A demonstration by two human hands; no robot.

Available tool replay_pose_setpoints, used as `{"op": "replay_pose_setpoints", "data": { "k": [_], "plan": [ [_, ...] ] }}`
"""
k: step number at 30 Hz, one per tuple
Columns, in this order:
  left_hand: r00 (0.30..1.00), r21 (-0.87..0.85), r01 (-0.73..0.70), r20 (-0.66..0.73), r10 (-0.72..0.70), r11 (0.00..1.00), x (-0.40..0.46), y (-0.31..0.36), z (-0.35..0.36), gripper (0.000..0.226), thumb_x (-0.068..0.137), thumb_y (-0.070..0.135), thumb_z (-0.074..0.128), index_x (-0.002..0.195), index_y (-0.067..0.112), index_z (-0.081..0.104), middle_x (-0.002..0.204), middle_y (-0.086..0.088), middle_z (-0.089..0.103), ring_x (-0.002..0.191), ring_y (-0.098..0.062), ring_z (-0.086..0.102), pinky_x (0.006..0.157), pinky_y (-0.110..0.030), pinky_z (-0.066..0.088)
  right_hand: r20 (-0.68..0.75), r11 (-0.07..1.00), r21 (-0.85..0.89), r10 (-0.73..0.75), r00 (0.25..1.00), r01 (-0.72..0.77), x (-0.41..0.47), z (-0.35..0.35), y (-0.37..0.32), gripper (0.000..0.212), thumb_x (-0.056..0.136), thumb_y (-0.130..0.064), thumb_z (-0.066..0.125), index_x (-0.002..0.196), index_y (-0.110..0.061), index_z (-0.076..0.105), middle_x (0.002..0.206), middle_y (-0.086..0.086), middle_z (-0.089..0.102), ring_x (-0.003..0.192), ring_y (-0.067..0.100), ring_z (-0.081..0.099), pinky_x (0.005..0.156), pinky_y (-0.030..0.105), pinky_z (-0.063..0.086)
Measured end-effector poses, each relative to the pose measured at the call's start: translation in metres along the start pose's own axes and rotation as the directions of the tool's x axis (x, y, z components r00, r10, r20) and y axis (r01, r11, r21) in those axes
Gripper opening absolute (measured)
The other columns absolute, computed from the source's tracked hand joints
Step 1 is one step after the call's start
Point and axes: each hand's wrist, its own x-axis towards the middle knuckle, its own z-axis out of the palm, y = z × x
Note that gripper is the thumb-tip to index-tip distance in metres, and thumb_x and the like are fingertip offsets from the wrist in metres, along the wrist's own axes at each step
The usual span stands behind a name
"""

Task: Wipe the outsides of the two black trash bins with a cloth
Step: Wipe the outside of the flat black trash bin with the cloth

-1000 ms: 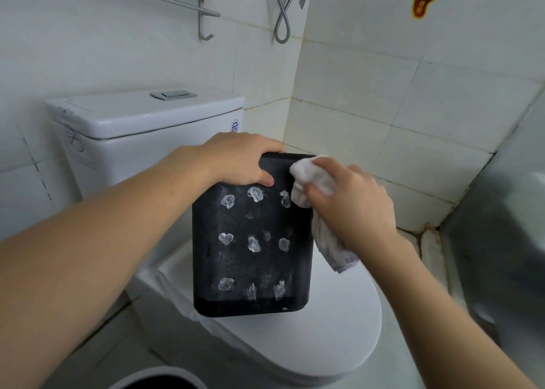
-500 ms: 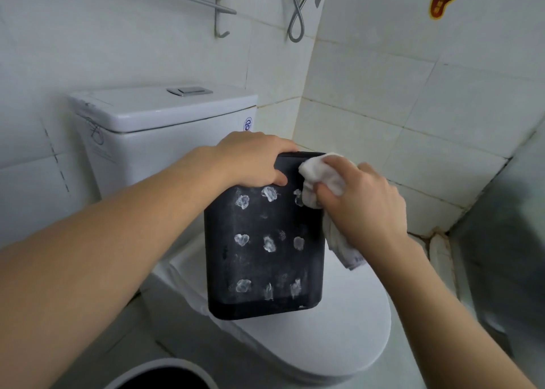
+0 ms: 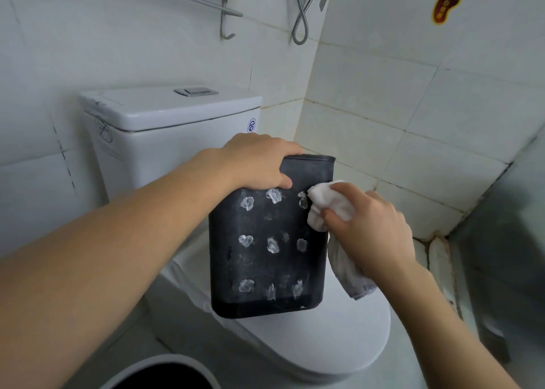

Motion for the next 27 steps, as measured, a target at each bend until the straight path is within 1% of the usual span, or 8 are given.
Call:
{"op": "replay_pose_setpoints", "data": {
  "k": [4,10,14,17,21,23,25,27],
  "plan": [
    [1.0,-0.003,-0.009,-0.012,0.009,1.0,-0.003,0.003,0.0,0.053,0.087,0.047,0.066,0.135,0.051,0.044,0.095,0.016,0.048,0.087,-0.015,0.044,0.075,-0.031,0.034,-0.081,0.998,0.055,-0.003,0.997,0.008,0.011,-0.007,-0.013,0.036,0.087,-0.049,0.051,0.123,-0.052,0.047,0.097,-0.004,0.054,0.084,0.03,0.054,0.069,0.034,0.038],
    [1.0,-0.005,-0.008,-0.008,0.008,1.0,0.0,0.0,-0.001,0.048,0.086,0.046,0.067,0.13,0.05,0.048,0.09,0.017,0.047,0.088,-0.017,0.047,0.073,-0.03,0.032,-0.101,0.996,-0.091,-0.022,0.995,0.013,0.01,0.0,-0.021,0.032,0.092,-0.05,0.047,0.123,-0.044,0.047,0.096,0.0,0.05,0.079,0.036,0.059,0.063,0.035,0.042],
    [1.0,-0.007,-0.014,-0.002,0.014,1.0,0.002,-0.001,0.001,0.052,0.087,0.047,0.066,0.135,0.049,0.046,0.099,0.015,0.055,0.088,-0.015,0.045,0.075,-0.031,0.035,-0.03,0.985,-0.17,-0.046,0.998,0.04,-0.009,0.002,-0.011,0.034,0.091,-0.053,0.045,0.124,-0.042,0.047,0.094,-0.002,0.046,0.067,0.031,0.05,0.058,0.032,0.037],
    [1.0,-0.014,-0.009,0.005,0.009,1.0,0.001,0.0,0.001,0.051,0.088,0.047,0.066,0.135,0.048,0.046,0.095,0.016,0.05,0.088,-0.015,0.045,0.075,-0.031,0.035,-0.005,0.982,-0.184,-0.047,0.999,0.045,-0.014,0.0,-0.01,0.033,0.091,-0.053,0.046,0.122,-0.044,0.047,0.091,-0.003,0.046,0.065,0.028,0.044,0.057,0.031,0.036],
    [1.0,-0.008,-0.014,-0.02,0.013,1.0,-0.003,0.002,0.0,0.049,0.086,0.046,0.067,0.131,0.048,0.048,0.098,0.013,0.054,0.096,-0.02,0.054,0.074,-0.031,0.034,-0.053,0.995,-0.095,-0.041,0.998,0.036,0.007,-0.008,-0.024,0.031,0.09,-0.048,0.045,0.121,-0.044,0.046,0.094,-0.001,0.049,0.077,0.035,0.056,0.063,0.035,0.041],
    [0.999,-0.001,-0.029,-0.03,0.029,1.0,-0.003,0.003,0.0,0.051,0.086,0.045,0.067,0.133,0.049,0.046,0.108,0.012,0.059,0.104,-0.021,0.056,0.074,-0.031,0.034,-0.113,0.998,-0.05,-0.03,0.993,0.025,0.018,-0.01,-0.031,0.031,0.089,-0.046,0.044,0.12,-0.043,0.048,0.094,0.0,0.05,0.074,0.034,0.054,0.064,0.036,0.042],
    [0.999,0.002,-0.04,-0.031,0.04,0.999,-0.004,0.003,-0.001,0.054,0.086,0.044,0.067,0.135,0.05,0.044,0.114,0.012,0.062,0.108,-0.022,0.057,0.075,-0.031,0.035,-0.152,0.996,-0.081,-0.049,0.987,0.037,0.021,-0.009,-0.035,0.031,0.089,-0.045,0.045,0.12,-0.041,0.049,0.094,0.001,0.05,0.068,0.032,0.047,0.06,0.035,0.039],
    [0.999,0.006,-0.04,-0.02,0.041,0.999,-0.005,0.003,-0.003,0.055,0.085,0.043,0.068,0.135,0.051,0.045,0.111,0.014,0.062,0.105,-0.022,0.057,0.075,-0.031,0.035,-0.149,0.99,-0.139,-0.061,0.987,0.04,0.016,-0.006,-0.035,0.032,0.09,-0.047,0.046,0.12,-0.04,0.049,0.092,0.001,0.047,0.064,0.031,0.043,0.058,0.033,0.035]
  ]
}}
